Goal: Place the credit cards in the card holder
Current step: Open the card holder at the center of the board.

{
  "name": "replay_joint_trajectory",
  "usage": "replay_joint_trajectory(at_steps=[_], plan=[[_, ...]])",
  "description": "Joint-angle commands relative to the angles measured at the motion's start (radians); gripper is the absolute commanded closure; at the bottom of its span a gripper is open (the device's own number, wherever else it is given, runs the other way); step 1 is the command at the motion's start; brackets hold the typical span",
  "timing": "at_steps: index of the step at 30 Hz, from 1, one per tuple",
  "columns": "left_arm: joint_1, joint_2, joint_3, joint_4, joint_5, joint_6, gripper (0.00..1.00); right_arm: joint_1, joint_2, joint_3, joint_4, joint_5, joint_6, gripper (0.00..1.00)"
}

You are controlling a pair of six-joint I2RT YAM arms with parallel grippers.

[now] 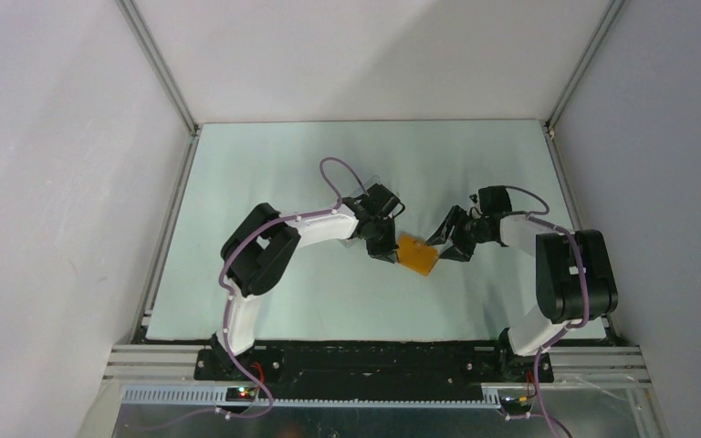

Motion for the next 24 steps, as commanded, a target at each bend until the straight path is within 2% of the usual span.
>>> replay_joint_trajectory(at_steps=[1,10,14,17,20,24], plan=[[0.001,0.096,-0.066,-0.215,-0.182,0.082,1.00,0.000,0.012,0.025,-0.003,-0.015,-0.028,0.39],[-0.001,0.088,-0.058,-0.216,-0.213,0.091,1.00,0.027,0.040,0.025,0.047,-0.110,-0.018,0.53],[-0.006,0.069,-0.050,-0.218,-0.226,0.105,0.98,0.042,0.052,0.025,0.057,-0.138,-0.021,0.67],[-0.008,0.011,-0.051,-0.222,-0.249,0.121,0.88,0.063,-0.007,0.025,0.024,-0.087,-0.036,0.73],[-0.009,-0.065,-0.055,-0.222,-0.265,0.139,0.80,0.096,-0.080,0.025,0.002,-0.043,-0.057,0.85],[-0.010,-0.181,-0.067,-0.221,-0.266,0.165,0.56,0.129,-0.105,0.025,0.049,-0.083,-0.069,0.96]])
